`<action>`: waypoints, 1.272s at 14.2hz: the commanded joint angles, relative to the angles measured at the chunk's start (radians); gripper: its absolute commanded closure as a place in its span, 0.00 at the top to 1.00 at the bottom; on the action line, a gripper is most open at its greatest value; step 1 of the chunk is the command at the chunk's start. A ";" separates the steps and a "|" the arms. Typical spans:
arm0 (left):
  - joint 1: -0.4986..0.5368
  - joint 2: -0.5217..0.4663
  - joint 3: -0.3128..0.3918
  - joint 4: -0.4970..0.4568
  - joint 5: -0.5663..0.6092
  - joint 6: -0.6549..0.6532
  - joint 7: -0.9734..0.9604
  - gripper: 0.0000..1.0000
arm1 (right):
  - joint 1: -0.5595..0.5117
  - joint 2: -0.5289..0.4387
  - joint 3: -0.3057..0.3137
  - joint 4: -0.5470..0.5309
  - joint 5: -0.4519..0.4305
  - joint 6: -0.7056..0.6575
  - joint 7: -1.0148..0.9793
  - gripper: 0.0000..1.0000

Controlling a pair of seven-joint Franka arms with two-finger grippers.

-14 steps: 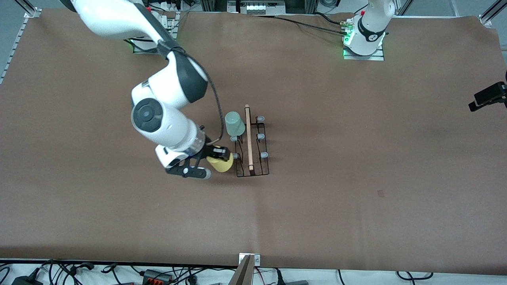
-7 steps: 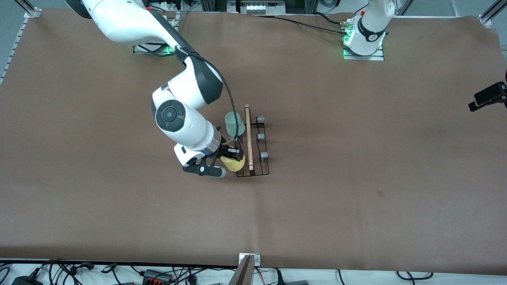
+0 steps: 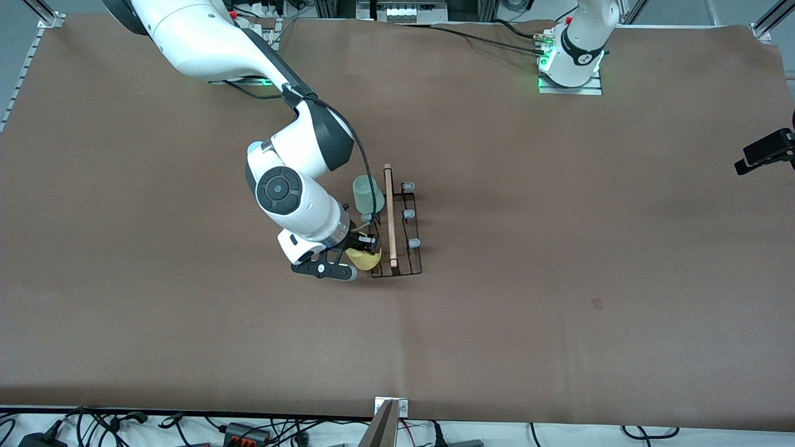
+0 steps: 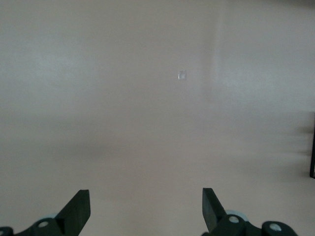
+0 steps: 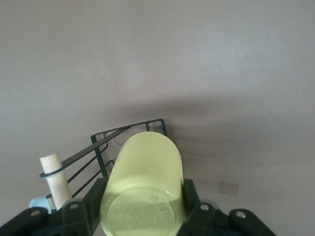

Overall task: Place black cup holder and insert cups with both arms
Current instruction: 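Carry the yellow cup onto a rack peg beside the teal cup, then open the right gripper and pull it back from the yellow cup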

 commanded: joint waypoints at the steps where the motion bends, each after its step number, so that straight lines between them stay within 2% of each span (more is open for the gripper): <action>1: 0.004 -0.013 0.003 -0.012 -0.029 -0.003 -0.001 1.00 | 0.008 0.009 -0.002 -0.002 -0.009 0.024 0.008 0.24; 3: 0.004 -0.013 0.004 -0.012 -0.029 -0.001 -0.002 1.00 | 0.008 0.017 -0.002 -0.003 -0.007 0.032 0.004 0.25; 4: 0.002 -0.013 0.004 -0.012 -0.026 -0.001 -0.001 1.00 | 0.007 0.023 -0.002 -0.002 -0.007 0.032 0.001 0.31; 5: 0.002 -0.013 0.004 -0.012 -0.024 -0.001 -0.001 1.00 | 0.007 0.026 -0.002 -0.002 -0.007 0.032 0.003 0.54; 6: 0.002 -0.013 0.004 -0.012 -0.022 -0.001 -0.001 1.00 | 0.008 0.026 -0.002 -0.002 -0.007 0.032 0.003 1.00; 9: 0.002 -0.012 0.004 -0.012 -0.019 0.000 -0.001 1.00 | 0.002 0.009 -0.002 0.008 -0.009 0.006 0.003 1.00; 13: 0.002 -0.006 0.006 -0.012 -0.018 0.015 -0.001 1.00 | -0.030 -0.081 -0.035 0.009 -0.019 -0.095 -0.015 1.00; 16: 0.002 -0.006 0.007 -0.014 -0.012 0.035 0.000 1.00 | -0.117 -0.156 -0.048 0.009 -0.032 -0.224 -0.167 1.00; 18: -0.002 -0.006 0.000 -0.015 0.034 0.043 -0.001 1.00 | -0.186 -0.202 -0.051 0.009 -0.032 -0.304 -0.247 1.00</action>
